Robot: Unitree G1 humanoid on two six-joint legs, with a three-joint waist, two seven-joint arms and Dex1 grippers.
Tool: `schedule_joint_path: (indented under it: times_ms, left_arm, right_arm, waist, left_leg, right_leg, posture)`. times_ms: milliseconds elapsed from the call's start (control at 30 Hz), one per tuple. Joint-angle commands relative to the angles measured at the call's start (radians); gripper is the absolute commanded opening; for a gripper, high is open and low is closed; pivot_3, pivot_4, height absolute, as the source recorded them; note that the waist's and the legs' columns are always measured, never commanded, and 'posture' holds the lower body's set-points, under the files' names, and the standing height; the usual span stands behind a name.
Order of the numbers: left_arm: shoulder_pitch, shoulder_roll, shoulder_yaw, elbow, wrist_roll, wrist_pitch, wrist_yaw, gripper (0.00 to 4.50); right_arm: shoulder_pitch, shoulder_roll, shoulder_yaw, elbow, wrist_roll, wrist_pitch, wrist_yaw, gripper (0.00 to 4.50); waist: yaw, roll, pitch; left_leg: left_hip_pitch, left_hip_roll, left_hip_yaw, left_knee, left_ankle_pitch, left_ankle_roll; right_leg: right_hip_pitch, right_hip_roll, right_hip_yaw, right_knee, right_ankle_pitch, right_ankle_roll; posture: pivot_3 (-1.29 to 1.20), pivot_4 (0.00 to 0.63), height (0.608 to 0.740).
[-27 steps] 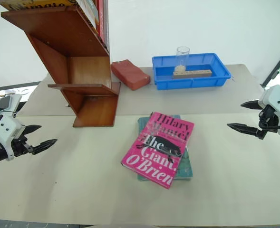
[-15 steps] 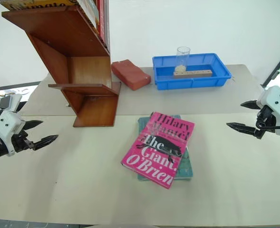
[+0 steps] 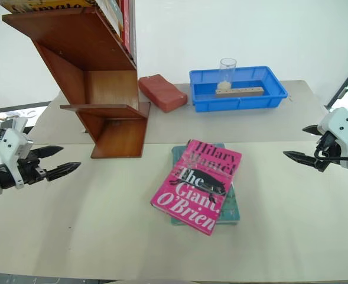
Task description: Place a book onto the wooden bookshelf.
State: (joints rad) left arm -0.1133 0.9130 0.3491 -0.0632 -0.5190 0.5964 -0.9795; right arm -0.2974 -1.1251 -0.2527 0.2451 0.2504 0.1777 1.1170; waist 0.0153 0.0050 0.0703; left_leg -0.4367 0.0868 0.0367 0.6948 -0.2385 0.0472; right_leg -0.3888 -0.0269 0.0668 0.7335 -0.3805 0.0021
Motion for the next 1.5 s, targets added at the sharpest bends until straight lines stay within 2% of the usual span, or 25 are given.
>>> schedule_joint_path:
  times_ms: [33, 100, 200, 333, 400, 433, 600, 767, 1000, 1167, 1267, 1433, 1500]
  left_arm:
    - [-0.066, -0.023, -0.053, -0.071, -0.119, 0.171, -0.007, 4.5]
    - [-0.139, -0.079, -0.111, -0.069, -0.187, 0.29, 0.01, 4.5]
    - [-0.236, -0.163, -0.194, -0.034, -0.231, 0.419, 0.039, 4.5]
    - [-0.323, -0.256, -0.309, 0.049, -0.221, 0.499, 0.039, 4.5]
    - [-0.359, -0.326, -0.329, 0.117, -0.238, 0.551, 0.056, 4.5]
    - [-0.368, -0.346, -0.335, 0.133, -0.242, 0.566, 0.057, 4.5]
    - [-0.399, -0.451, -0.34, 0.222, -0.236, 0.598, 0.099, 4.5]
    - [-0.403, -0.544, -0.321, 0.272, -0.25, 0.624, 0.137, 4.5]
    - [-0.401, -0.618, -0.303, 0.317, -0.246, 0.626, 0.166, 4.5]
    - [-0.376, -0.667, -0.222, 0.272, -0.295, 0.639, 0.203, 4.5]
    - [-0.338, -0.671, -0.21, 0.212, -0.311, 0.637, 0.209, 3.77]
    - [-0.287, -0.673, -0.202, 0.131, -0.338, 0.649, 0.228, 1.48]
    - [-0.272, -0.672, -0.192, 0.075, -0.352, 0.611, 0.217, 0.76]
  right_arm:
    - [-0.024, 0.006, -0.02, -0.028, 0.021, -0.002, 0.001, 3.98]
    - [-0.017, 0.013, -0.003, -0.056, 0.015, 0.007, -0.002, 3.4]
    - [0.016, 0.019, 0.026, -0.122, -0.002, 0.008, -0.004, 2.3]
    - [0.074, 0.039, 0.082, -0.212, -0.05, 0.011, -0.036, 0.91]
    - [0.101, 0.058, 0.121, -0.25, -0.084, 0.013, -0.058, 0.22]
    - [0.108, 0.066, 0.131, -0.263, -0.091, 0.015, -0.064, 0.02]
    - [0.1, 0.127, 0.196, -0.328, -0.115, 0.044, -0.099, 0.02]
    - [0.02, 0.22, 0.281, -0.31, -0.132, 0.053, -0.116, 0.02]
    - [-0.069, 0.319, 0.371, -0.276, -0.164, 0.039, -0.105, 0.02]
    - [-0.089, 0.346, 0.395, -0.272, -0.174, 0.035, -0.097, 0.02]
    - [-0.087, 0.349, 0.394, -0.27, -0.178, 0.03, -0.094, 0.0]
    - [-0.081, 0.346, 0.37, -0.29, -0.165, 0.03, -0.092, 0.0]
    - [-0.077, 0.338, 0.352, -0.315, -0.15, 0.04, -0.089, 0.0]
  waist:
    - [-0.001, 0.0, 0.0]
    - [0.001, 0.0, 0.0]
    - [0.003, 0.0, 0.0]
    - [-0.002, -0.001, -0.001]
    - [-0.003, -0.001, -0.001]
    - [-0.003, -0.001, -0.001]
    - [-0.004, -0.001, -0.001]
    - [-0.003, -0.001, -0.001]
    - [-0.002, -0.002, 0.0]
    - [-0.001, -0.002, 0.0]
    - [-0.003, -0.002, 0.0]
    - [-0.002, -0.002, 0.0]
    - [-0.001, -0.002, 0.0]
  left_leg:
    - [0.0, 0.0, 0.0, 0.0, 0.0, 0.0]
    - [0.0, 0.0, 0.0, 0.0, 0.0, 0.0]
    - [0.0, -0.001, -0.001, 0.001, 0.0, 0.0]
    - [-0.002, -0.001, -0.003, 0.001, 0.001, 0.0]
    - [-0.002, -0.001, -0.003, 0.0, 0.001, -0.001]
    - [-0.001, -0.002, -0.004, 0.0, 0.002, -0.002]
    - [0.0, -0.002, -0.005, 0.0, 0.002, -0.002]
    - [0.0, -0.003, -0.007, 0.001, 0.002, -0.003]
    - [0.005, -0.003, -0.008, 0.0, 0.003, -0.003]
    - [0.005, -0.004, -0.009, 0.0, 0.003, -0.003]
    - [0.005, -0.003, -0.009, 0.0, 0.003, -0.003]
    - [0.006, -0.003, -0.009, -0.001, 0.003, -0.004]
    - [0.006, -0.004, -0.009, -0.001, 0.003, -0.004]
  right_leg:
    - [0.0, 0.0, 0.0, 0.0, 0.0, 0.0]
    - [0.001, 0.0, 0.0, 0.0, 0.0, 0.0]
    - [0.002, 0.001, 0.0, 0.0, 0.0, 0.001]
    - [0.006, 0.002, 0.001, 0.0, 0.001, 0.002]
    - [0.007, 0.002, 0.001, 0.0, 0.001, 0.002]
    - [0.008, 0.002, 0.001, 0.0, 0.001, 0.002]
    - [0.008, 0.002, 0.001, 0.0, 0.001, 0.002]
    - [0.011, 0.003, 0.001, -0.001, 0.001, 0.002]
    - [0.017, 0.003, 0.001, -0.004, 0.001, 0.002]
    - [0.018, 0.003, 0.001, -0.005, 0.001, 0.002]
    - [0.018, 0.003, 0.001, -0.005, 0.001, 0.002]
    - [0.019, 0.003, 0.001, -0.005, 0.001, 0.002]
    - [0.02, 0.003, 0.001, -0.006, 0.001, 0.002]
  posture:
    - [0.0, 0.15, 0.637]
    - [0.0, 0.15, 0.637]
    - [0.0, 0.15, 0.637]
    - [0.0, 0.15, 0.637]
    - [0.0, 0.15, 0.637]
    - [0.0, 0.15, 0.637]
    - [0.0, 0.15, 0.637]
    - [0.0, 0.15, 0.637]
    - [0.0, 0.15, 0.637]
    - [0.0, 0.15, 0.637]
    - [0.0, 0.15, 0.637]
    - [0.0, 0.15, 0.637]
    - [0.0, 0.15, 0.637]
